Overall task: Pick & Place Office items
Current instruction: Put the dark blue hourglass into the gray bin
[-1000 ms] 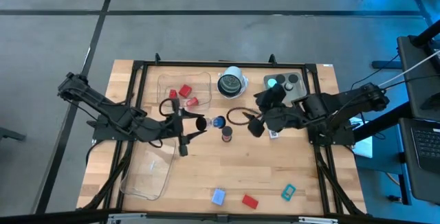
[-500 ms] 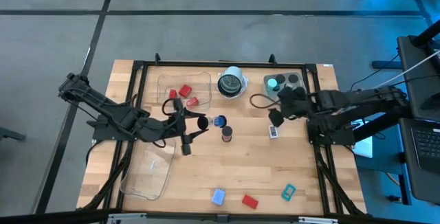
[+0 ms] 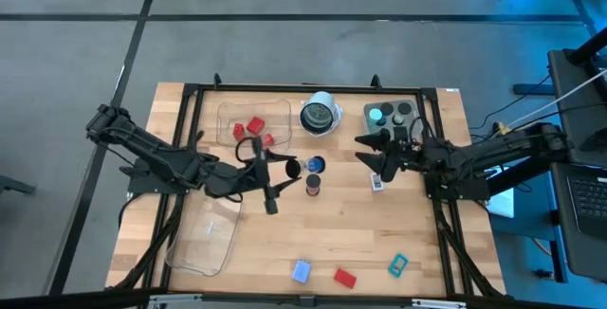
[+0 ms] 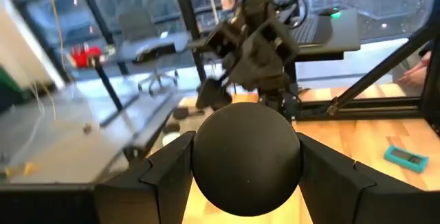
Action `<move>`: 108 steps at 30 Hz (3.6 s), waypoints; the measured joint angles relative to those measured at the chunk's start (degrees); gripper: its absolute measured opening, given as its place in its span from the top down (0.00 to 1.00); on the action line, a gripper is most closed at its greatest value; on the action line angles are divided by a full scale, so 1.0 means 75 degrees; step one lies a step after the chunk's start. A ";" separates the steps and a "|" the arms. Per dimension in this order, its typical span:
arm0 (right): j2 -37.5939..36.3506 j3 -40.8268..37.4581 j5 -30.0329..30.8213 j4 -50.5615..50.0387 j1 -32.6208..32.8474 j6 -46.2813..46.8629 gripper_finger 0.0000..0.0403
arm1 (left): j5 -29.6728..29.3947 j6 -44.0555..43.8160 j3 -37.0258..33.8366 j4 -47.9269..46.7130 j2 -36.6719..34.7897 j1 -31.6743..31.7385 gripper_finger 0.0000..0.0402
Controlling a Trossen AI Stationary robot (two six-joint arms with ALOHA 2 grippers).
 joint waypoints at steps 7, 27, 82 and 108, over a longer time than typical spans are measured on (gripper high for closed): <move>0.0624 0.0471 -0.0335 0.0031 0.0000 0.0933 0.08 | 0.0345 0.1531 0.0000 0.1644 0.0822 0.0051 0.45; 0.1874 0.2153 -0.1529 0.0025 0.0685 0.1365 0.08 | 0.0910 0.3643 0.0000 0.4200 0.1684 0.0283 0.45; 0.1931 0.2382 -0.1214 0.0033 0.1096 0.0270 0.32 | 0.0969 0.3523 0.0000 0.4181 0.1681 0.0294 0.45; 0.1916 0.2384 -0.1324 0.0057 0.1096 0.0363 0.45 | 0.0907 0.3442 0.0000 0.4136 0.1681 0.0232 0.45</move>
